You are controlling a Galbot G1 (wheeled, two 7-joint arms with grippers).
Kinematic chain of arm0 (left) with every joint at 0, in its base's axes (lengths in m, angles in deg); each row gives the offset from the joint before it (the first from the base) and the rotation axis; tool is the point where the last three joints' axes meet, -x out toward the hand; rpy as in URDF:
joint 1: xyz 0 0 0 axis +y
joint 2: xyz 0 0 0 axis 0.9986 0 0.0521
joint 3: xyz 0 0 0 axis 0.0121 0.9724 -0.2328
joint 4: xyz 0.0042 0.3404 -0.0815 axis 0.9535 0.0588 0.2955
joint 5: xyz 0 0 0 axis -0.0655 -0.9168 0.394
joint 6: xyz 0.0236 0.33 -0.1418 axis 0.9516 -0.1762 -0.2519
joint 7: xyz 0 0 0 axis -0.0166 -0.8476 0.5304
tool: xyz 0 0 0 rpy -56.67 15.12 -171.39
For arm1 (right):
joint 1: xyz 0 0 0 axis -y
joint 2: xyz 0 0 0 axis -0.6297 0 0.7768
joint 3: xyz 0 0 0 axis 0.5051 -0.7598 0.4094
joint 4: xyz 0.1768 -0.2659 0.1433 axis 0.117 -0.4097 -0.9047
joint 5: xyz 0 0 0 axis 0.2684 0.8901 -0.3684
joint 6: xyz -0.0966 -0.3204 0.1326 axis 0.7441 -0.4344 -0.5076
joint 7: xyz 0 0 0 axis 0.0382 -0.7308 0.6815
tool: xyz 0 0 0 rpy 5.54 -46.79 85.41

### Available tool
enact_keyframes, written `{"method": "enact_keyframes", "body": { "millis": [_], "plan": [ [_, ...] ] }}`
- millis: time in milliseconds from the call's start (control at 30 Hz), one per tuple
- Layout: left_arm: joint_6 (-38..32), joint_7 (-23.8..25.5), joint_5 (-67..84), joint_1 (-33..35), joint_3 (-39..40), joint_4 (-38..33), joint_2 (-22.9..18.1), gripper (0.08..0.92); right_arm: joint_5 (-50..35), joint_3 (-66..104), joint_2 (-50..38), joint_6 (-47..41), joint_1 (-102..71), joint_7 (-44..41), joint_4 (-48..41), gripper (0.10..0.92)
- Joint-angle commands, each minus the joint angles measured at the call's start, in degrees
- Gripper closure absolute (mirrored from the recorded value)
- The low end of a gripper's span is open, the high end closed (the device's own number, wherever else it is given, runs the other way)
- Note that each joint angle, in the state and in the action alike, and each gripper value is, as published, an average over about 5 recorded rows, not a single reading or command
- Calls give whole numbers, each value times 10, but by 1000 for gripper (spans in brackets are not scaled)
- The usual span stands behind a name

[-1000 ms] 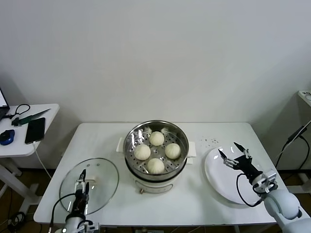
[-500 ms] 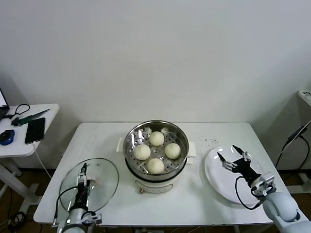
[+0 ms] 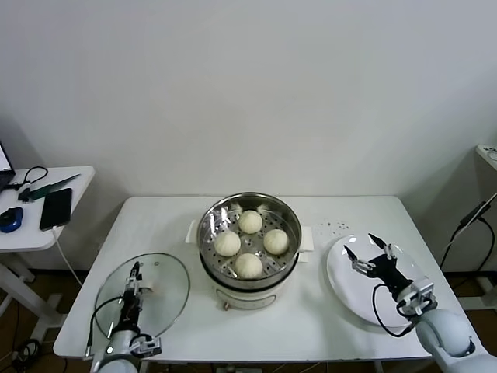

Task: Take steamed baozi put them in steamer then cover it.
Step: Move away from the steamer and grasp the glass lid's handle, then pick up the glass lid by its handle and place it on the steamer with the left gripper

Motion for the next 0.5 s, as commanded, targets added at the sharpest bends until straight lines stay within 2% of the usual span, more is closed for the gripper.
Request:
{"method": "enact_keyframes", "body": {
  "millis": [33, 367, 500],
  "plan": [
    [-1, -1, 3, -6, -1, 6, 2, 537, 6, 0, 2, 1, 0, 0, 1, 203],
    [2, 0, 32, 16, 1, -47, 11, 817, 14, 2, 3, 5, 1, -2, -2, 203],
    [13, 6, 56, 40, 1, -98, 21, 850, 14, 2, 2, 6, 4, -2, -4, 203]
  ]
}}
